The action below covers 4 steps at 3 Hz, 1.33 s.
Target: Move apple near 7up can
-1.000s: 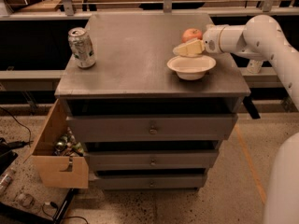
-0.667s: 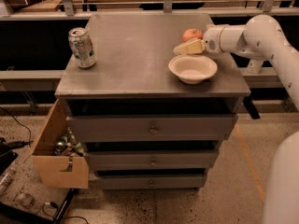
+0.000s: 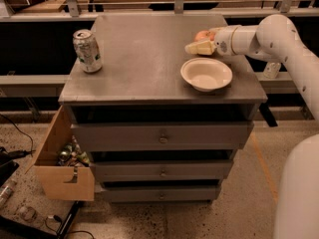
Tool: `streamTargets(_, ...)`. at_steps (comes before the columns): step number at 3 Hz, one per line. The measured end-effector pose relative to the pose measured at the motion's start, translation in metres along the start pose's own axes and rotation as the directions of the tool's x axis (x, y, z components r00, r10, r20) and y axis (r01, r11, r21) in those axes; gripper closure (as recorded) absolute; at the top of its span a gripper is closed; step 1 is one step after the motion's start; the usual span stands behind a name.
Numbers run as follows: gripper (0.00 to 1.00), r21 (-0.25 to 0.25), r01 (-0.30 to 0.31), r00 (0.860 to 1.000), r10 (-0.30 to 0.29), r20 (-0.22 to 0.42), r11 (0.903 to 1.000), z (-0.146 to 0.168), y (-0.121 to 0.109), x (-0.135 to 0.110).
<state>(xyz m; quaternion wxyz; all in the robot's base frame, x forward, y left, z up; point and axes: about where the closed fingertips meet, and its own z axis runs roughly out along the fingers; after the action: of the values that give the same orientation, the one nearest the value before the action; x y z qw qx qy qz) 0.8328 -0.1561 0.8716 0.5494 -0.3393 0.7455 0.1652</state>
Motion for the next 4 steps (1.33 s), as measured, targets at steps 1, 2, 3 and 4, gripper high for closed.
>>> streamTargets(1, 0.55, -0.005, 0.0, 1.0, 0.0, -0.001, 1.0, 0.003, 0.0021, 0.0004)
streamTargets(2, 0.78, -0.009, -0.001, 1.0, 0.001, -0.001, 1.0, 0.0059, 0.0042, 0.0009)
streamTargets(3, 0.99, -0.014, -0.002, 1.0, 0.002, -0.002, 0.9999, 0.0088, 0.0063, 0.0014)
streamTargets(4, 1.0, -0.016, -0.001, 1.0, 0.001, -0.002, 0.9999, 0.0096, 0.0071, 0.0013)
